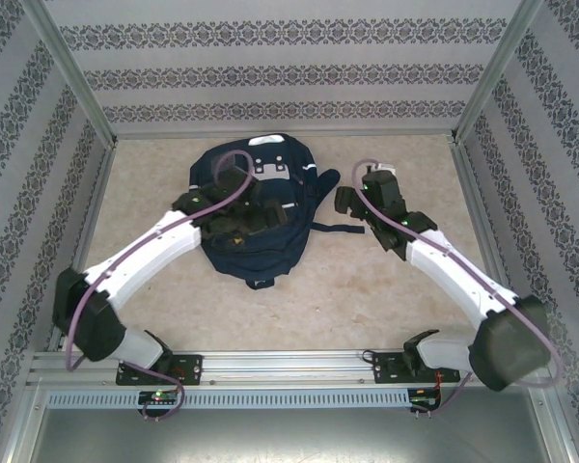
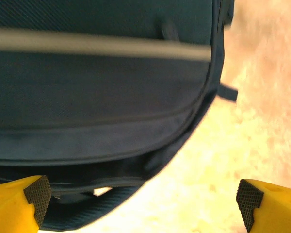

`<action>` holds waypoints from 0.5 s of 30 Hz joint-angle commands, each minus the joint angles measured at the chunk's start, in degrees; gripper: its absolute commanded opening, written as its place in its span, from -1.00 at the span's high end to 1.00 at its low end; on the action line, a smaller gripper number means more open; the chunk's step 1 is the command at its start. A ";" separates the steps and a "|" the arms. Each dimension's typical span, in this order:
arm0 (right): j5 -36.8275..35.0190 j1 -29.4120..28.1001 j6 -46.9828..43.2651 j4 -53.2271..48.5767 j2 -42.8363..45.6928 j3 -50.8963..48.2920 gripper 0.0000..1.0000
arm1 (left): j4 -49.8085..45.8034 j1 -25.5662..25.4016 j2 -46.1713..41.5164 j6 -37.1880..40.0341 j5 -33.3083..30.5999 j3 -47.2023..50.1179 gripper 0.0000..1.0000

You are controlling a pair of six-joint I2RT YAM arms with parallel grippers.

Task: Pack the student bag

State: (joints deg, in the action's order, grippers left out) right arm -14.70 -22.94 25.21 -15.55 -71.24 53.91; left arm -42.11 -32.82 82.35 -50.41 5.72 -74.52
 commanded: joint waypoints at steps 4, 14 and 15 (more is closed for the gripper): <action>-7.42 2.84 -9.86 9.56 8.10 -11.64 -0.96 | -5.41 13.20 -9.94 18.09 -25.28 5.89 -0.99; -11.10 10.52 -18.56 23.15 2.80 -21.65 -0.96 | 26.09 33.08 -2.92 26.48 -34.56 27.98 -0.99; -11.18 10.86 -19.77 24.81 1.34 -21.90 -0.96 | 29.25 33.34 -1.08 27.38 -34.32 28.55 -0.99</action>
State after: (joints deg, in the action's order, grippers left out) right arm -23.46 -13.10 8.93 1.89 -67.55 32.82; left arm -26.37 -0.84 78.76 -26.85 -23.92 -46.83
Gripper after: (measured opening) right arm 0.982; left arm 0.994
